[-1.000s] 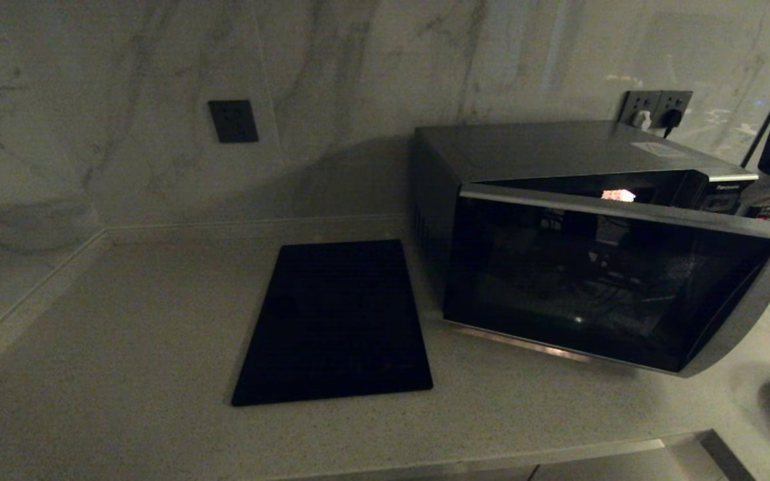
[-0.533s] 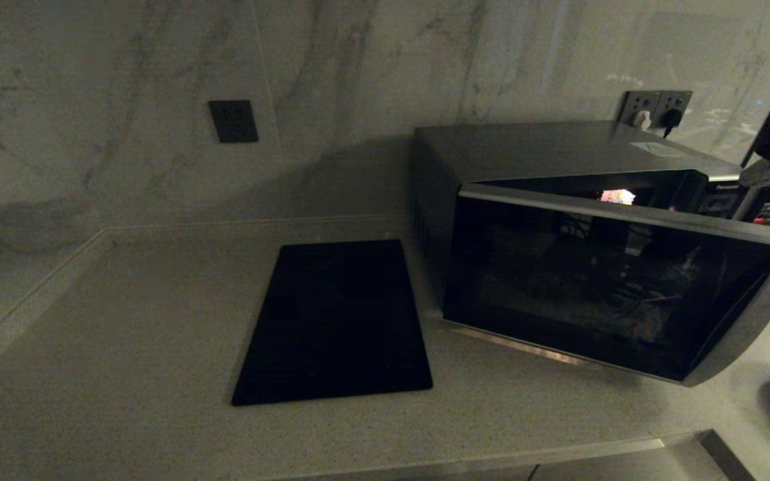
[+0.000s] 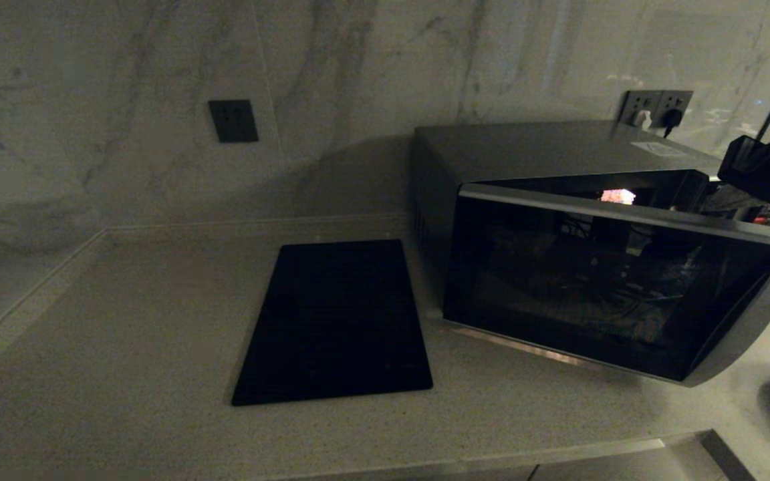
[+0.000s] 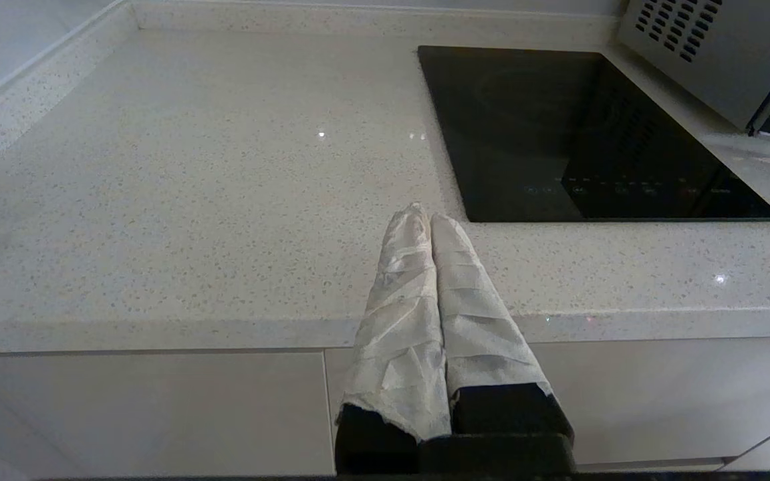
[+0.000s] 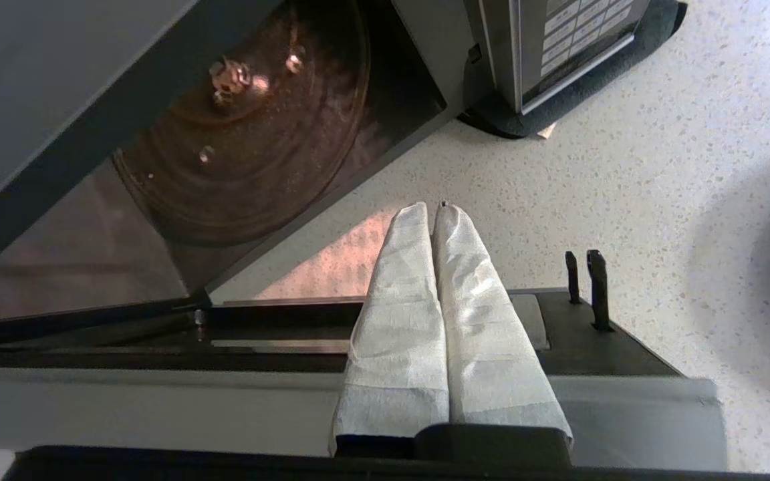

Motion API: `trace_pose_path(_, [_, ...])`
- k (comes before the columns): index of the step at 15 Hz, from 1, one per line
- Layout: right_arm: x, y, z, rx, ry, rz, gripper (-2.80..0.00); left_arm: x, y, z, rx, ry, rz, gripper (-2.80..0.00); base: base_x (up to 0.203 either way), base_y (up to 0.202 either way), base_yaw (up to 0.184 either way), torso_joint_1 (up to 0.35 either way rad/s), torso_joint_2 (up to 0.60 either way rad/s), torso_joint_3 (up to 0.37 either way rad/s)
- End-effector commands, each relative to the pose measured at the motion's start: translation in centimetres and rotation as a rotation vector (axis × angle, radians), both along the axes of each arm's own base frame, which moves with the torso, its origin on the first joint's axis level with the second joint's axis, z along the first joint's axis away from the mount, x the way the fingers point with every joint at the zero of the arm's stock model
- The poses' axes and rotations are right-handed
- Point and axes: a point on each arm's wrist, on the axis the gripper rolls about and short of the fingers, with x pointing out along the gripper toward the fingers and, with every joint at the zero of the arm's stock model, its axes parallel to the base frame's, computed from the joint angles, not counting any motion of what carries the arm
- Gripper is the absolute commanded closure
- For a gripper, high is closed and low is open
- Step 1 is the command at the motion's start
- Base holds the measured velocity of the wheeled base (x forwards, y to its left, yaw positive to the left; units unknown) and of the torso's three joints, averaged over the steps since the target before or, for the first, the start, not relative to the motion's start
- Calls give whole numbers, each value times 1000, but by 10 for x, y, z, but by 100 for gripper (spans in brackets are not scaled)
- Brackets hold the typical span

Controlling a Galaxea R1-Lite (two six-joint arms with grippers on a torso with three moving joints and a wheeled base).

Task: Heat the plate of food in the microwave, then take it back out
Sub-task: Open the microwave oven

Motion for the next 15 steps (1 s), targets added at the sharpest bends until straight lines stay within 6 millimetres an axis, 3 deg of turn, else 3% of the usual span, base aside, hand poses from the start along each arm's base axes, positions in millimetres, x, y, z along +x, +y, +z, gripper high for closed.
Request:
trace_pose_path(1, [1,0,-4,4,19,2,0,0,0,0,-1,1,1,0,0,0,0,0,0,0])
trace_pose_path(10, [-37,23,-3,11,92,74,0,0,0,0,-1,1,1,0,0,0,0,0,0,0])
trace_pose_path(15, [-73,49,-5,5,110,165,0,0,0,0,-1,1,1,0,0,0,0,0,0,0])
